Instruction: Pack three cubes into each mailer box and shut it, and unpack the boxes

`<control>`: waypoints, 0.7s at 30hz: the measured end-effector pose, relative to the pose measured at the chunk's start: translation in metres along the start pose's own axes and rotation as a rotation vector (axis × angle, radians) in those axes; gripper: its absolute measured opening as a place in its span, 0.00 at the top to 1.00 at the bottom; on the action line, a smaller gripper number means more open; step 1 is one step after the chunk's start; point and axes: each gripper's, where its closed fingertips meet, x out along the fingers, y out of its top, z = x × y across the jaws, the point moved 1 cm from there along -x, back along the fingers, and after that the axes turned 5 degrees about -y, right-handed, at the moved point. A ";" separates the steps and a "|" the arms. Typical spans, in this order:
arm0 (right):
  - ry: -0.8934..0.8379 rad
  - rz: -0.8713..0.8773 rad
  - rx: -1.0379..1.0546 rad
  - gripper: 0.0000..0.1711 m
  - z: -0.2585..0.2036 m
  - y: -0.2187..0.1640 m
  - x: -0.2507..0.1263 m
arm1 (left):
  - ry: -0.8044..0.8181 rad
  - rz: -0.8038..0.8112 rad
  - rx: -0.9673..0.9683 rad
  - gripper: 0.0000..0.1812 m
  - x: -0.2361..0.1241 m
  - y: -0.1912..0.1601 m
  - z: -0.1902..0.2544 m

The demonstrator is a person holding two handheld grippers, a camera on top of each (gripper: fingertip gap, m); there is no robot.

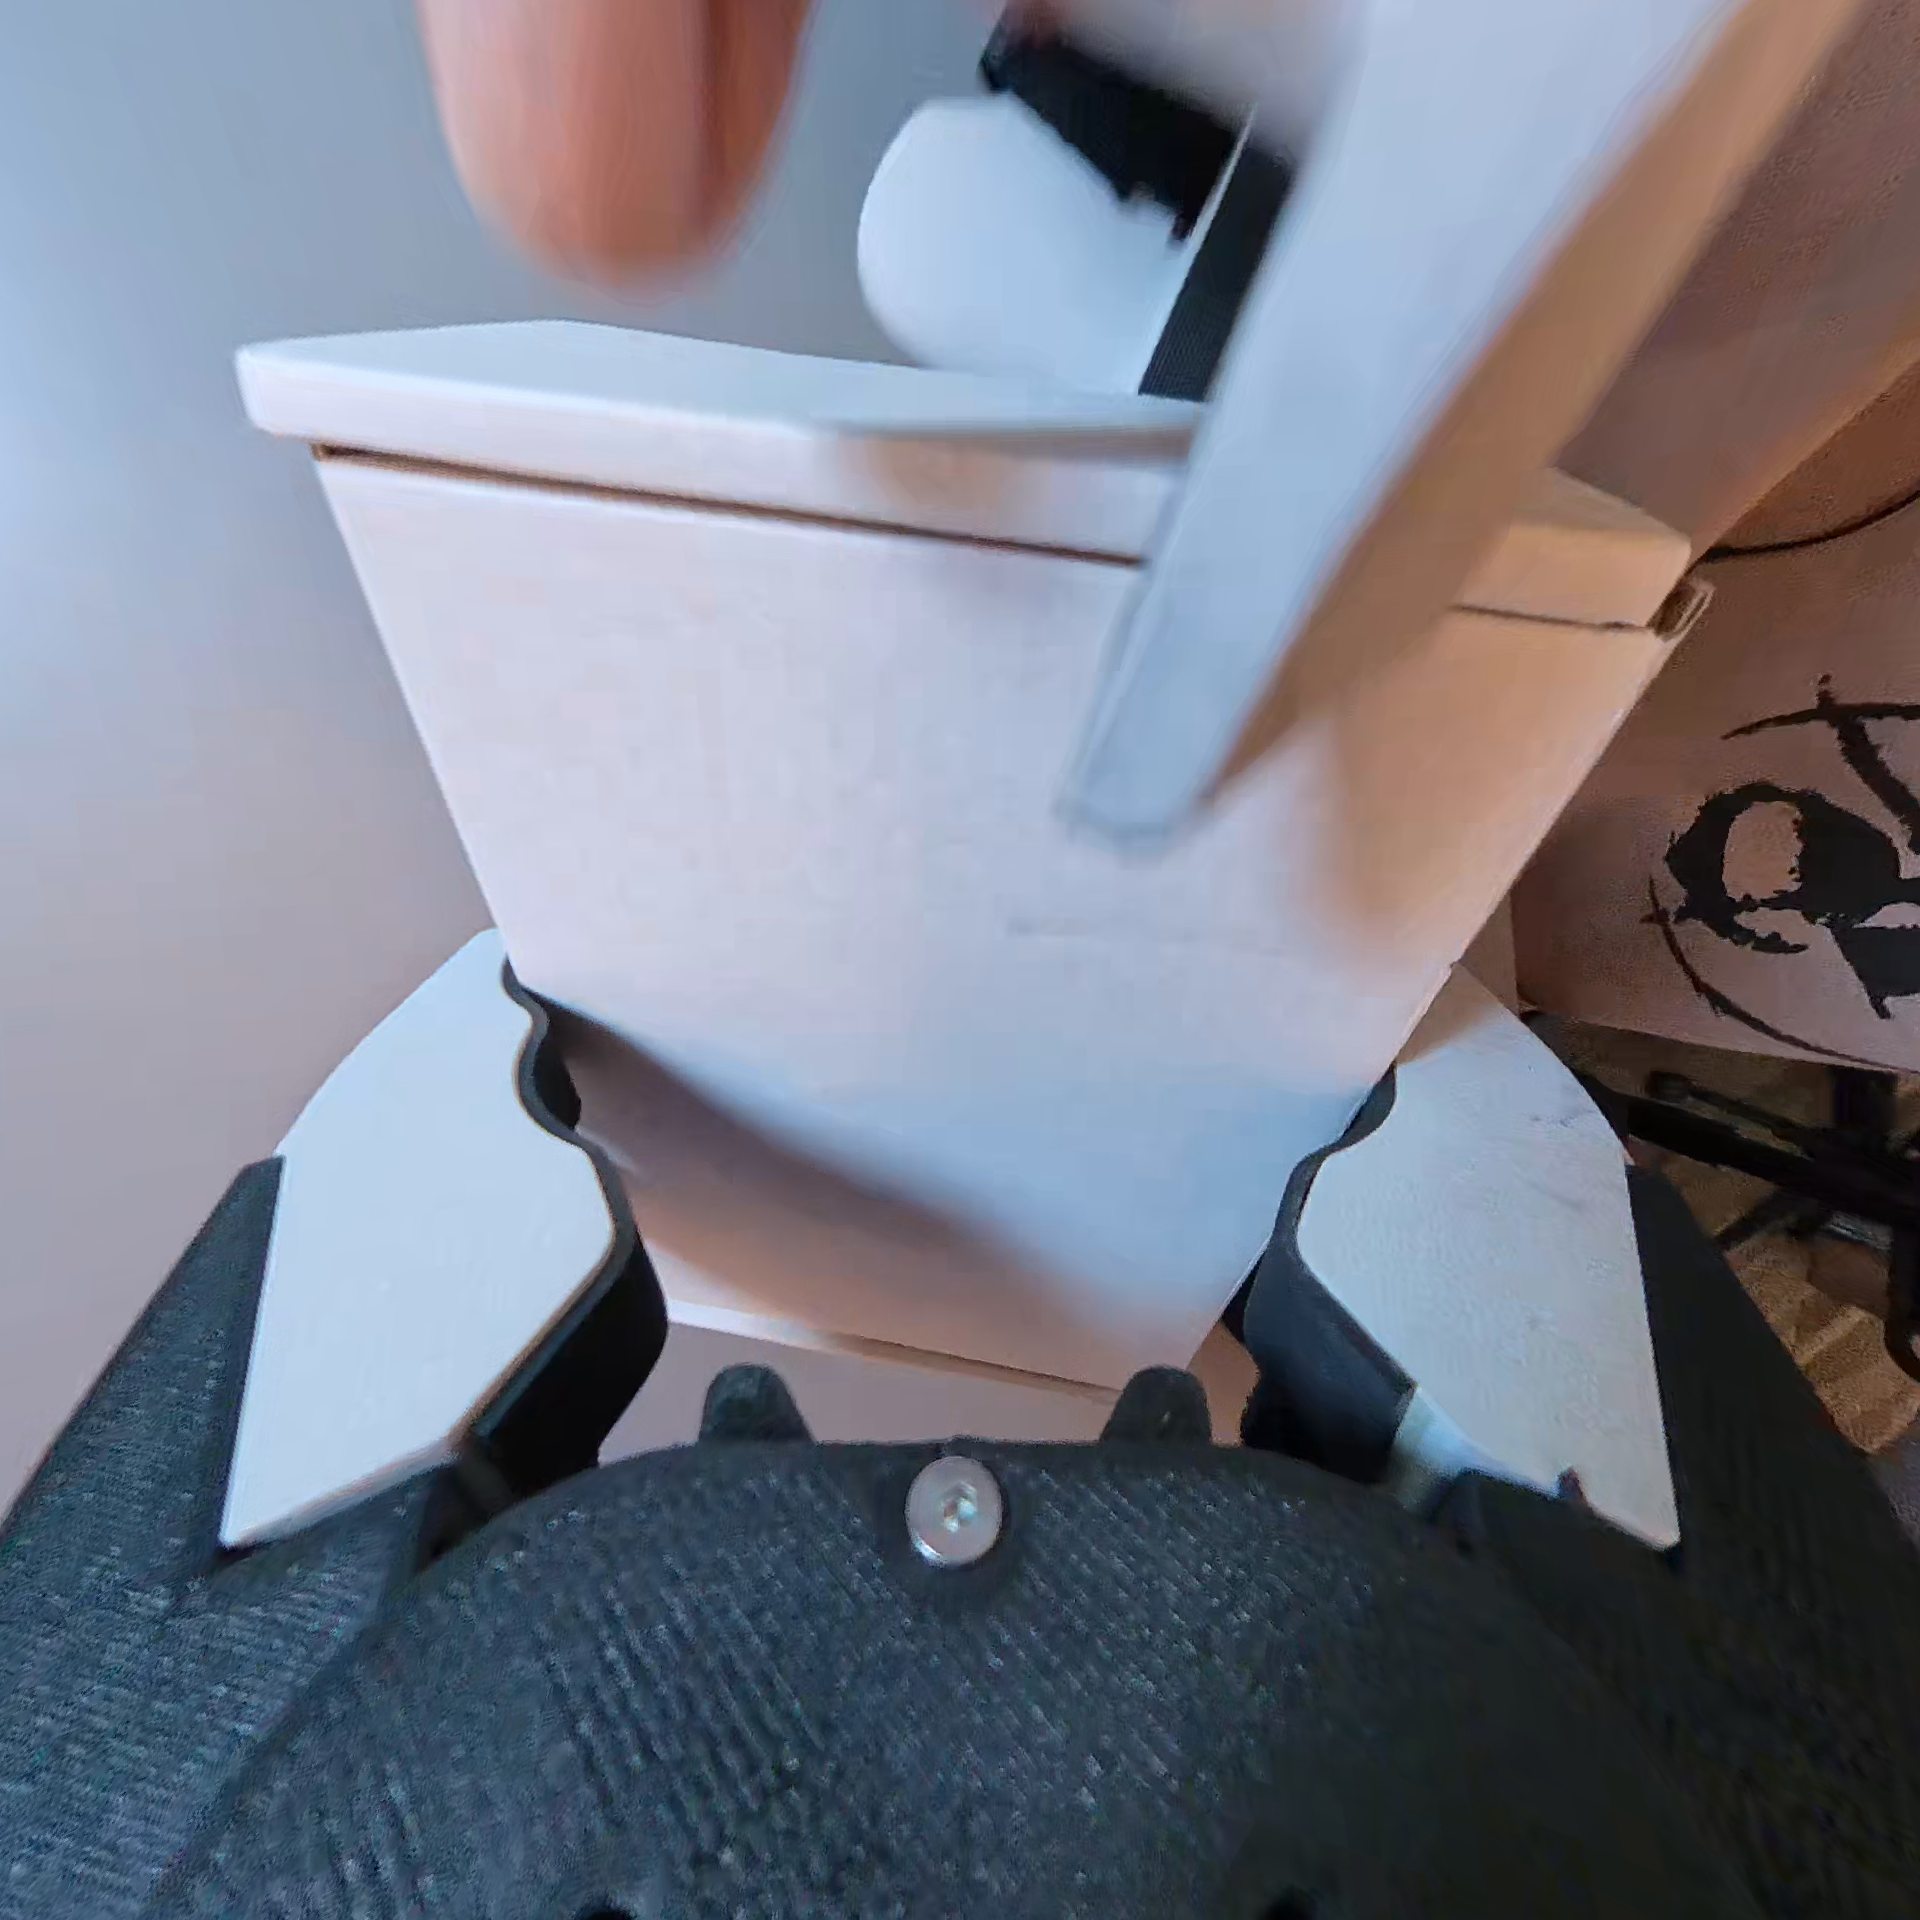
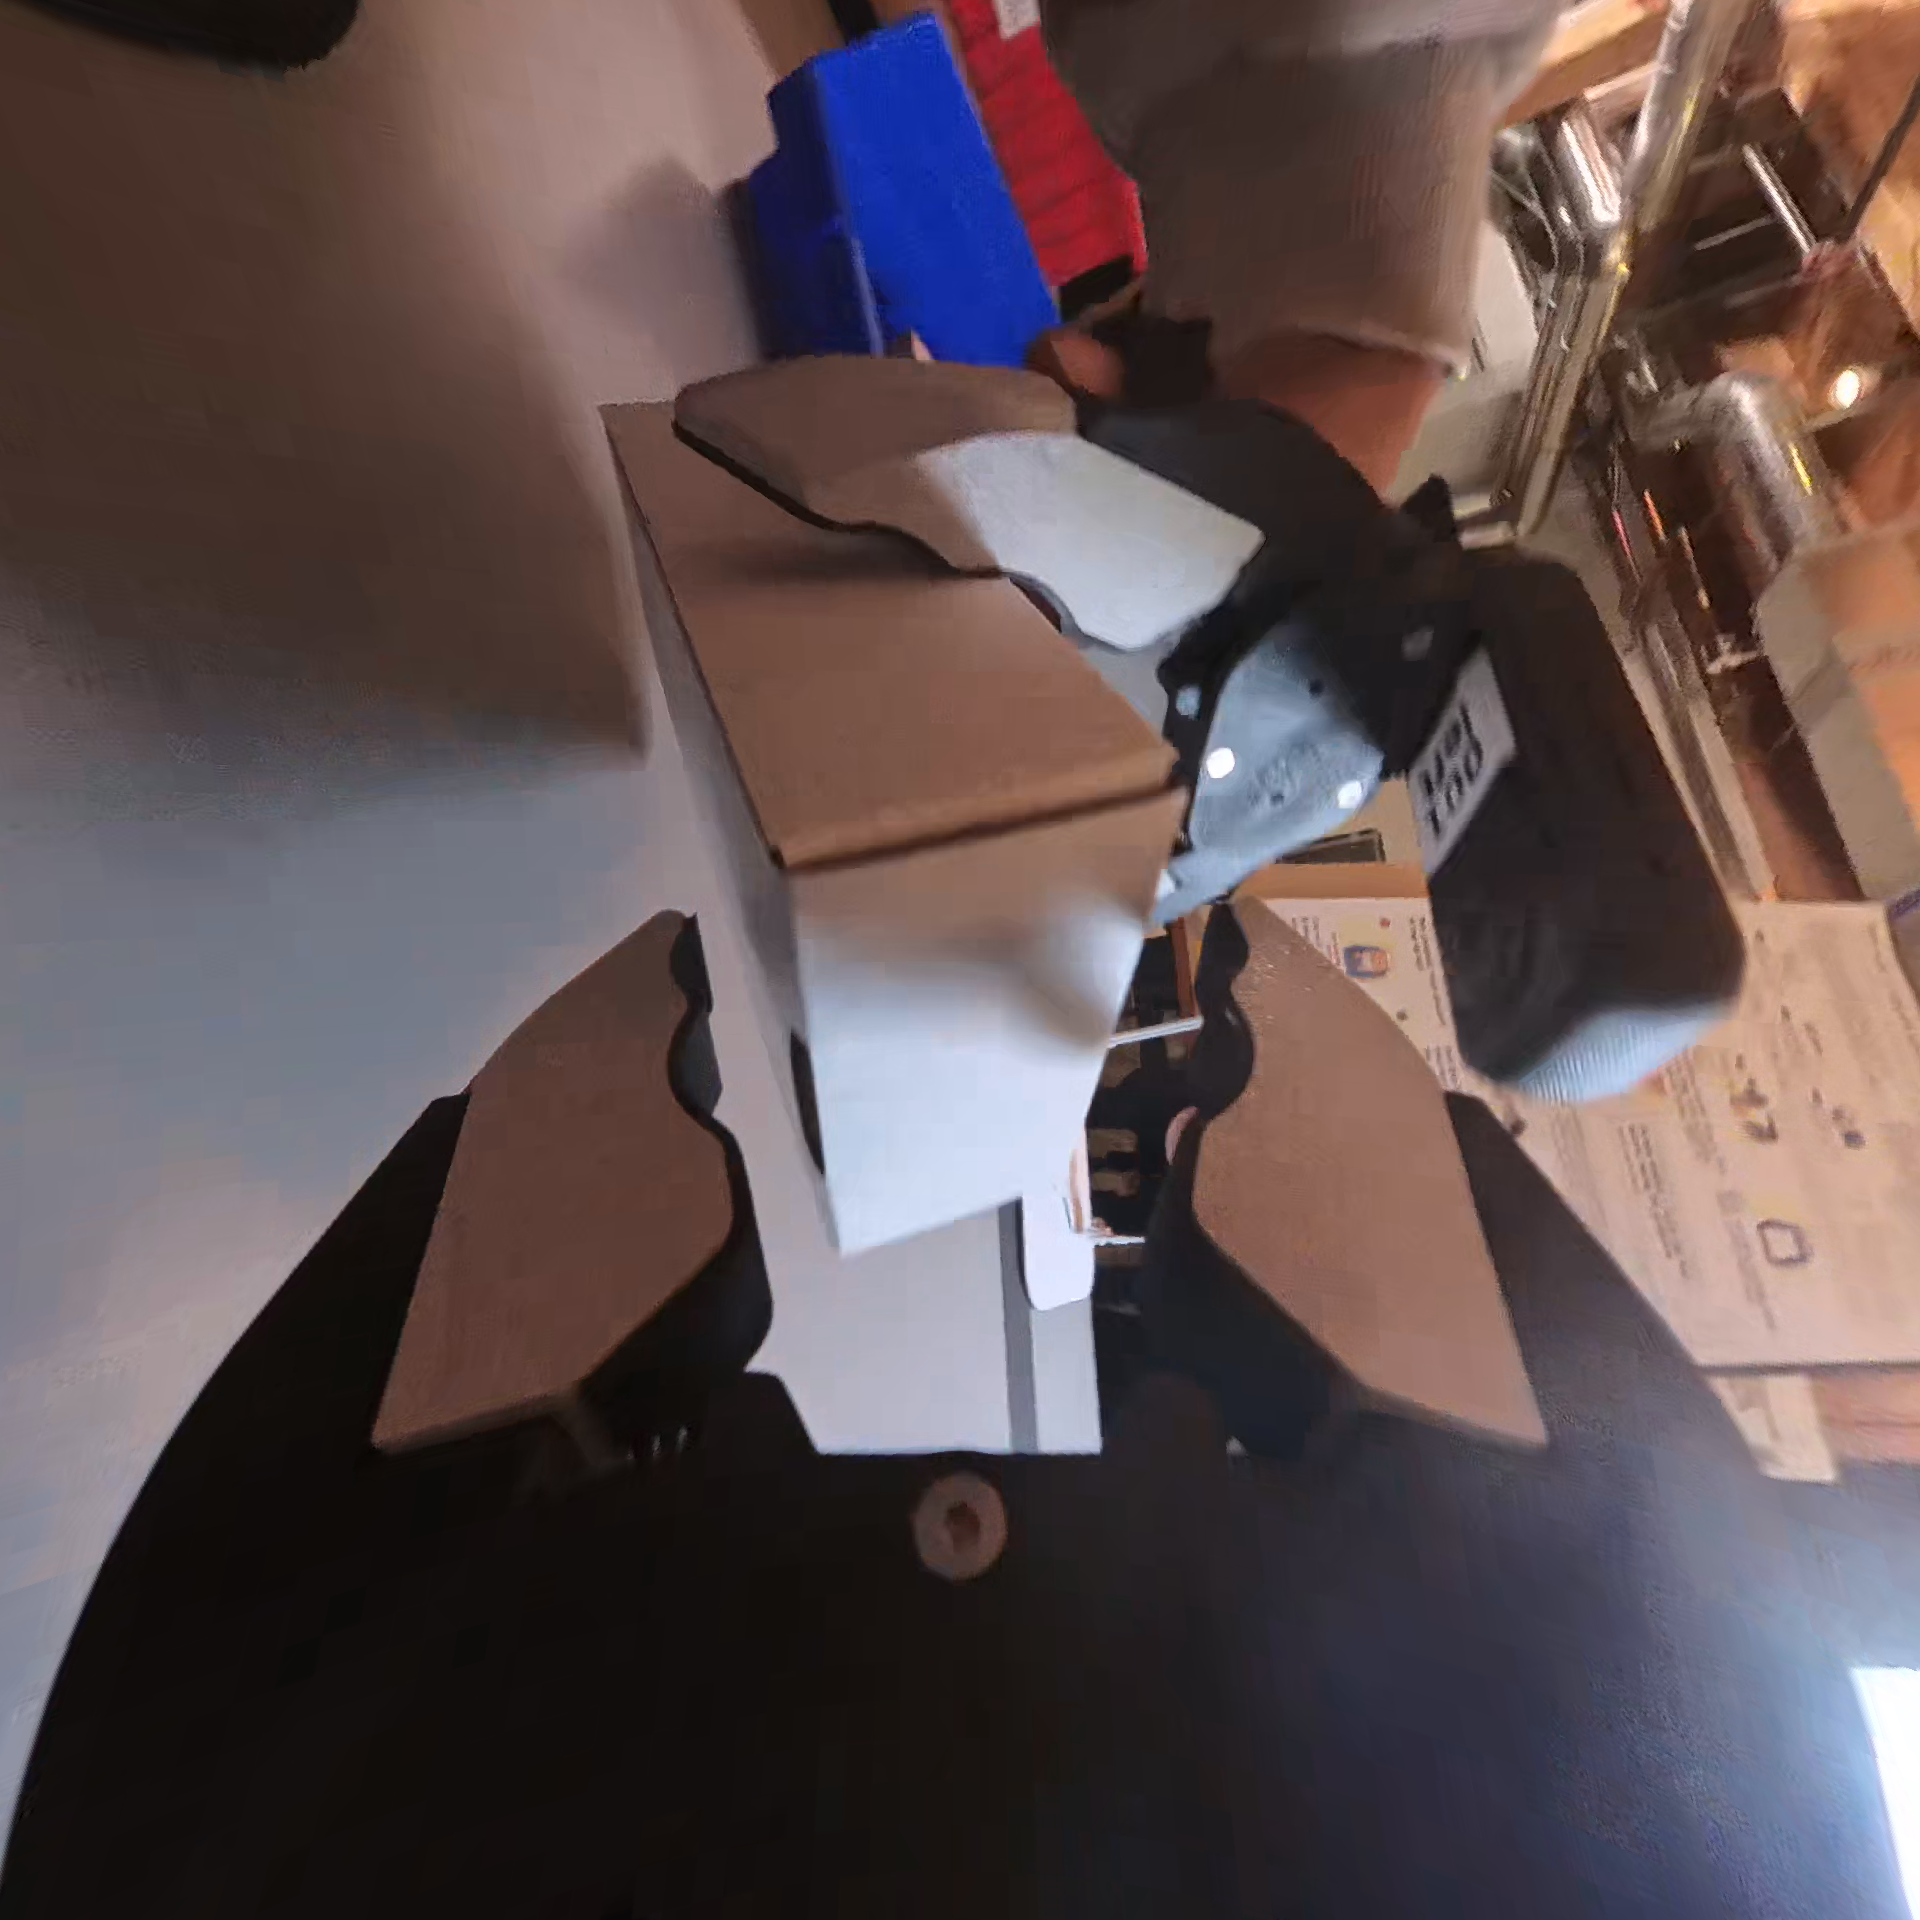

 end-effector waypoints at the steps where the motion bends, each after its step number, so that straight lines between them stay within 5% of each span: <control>1: 0.005 0.004 -0.040 0.52 -0.005 0.001 0.000 | -0.018 0.002 0.015 0.21 0.006 0.007 0.001; 4: 0.026 0.007 -0.047 0.55 -0.016 -0.004 -0.009 | 0.002 0.054 0.036 0.21 0.014 0.020 -0.004; 10: -0.009 -0.006 0.151 0.57 0.001 -0.029 -0.036 | 0.168 0.479 0.125 0.27 -0.021 0.045 -0.004; 15: -0.035 -0.022 0.402 0.57 0.019 -0.062 -0.053 | 0.550 0.921 0.188 0.44 -0.095 0.036 0.002; 21: -0.023 0.066 0.804 0.58 0.036 -0.087 -0.062 | 0.894 1.121 0.206 0.68 -0.116 0.009 0.013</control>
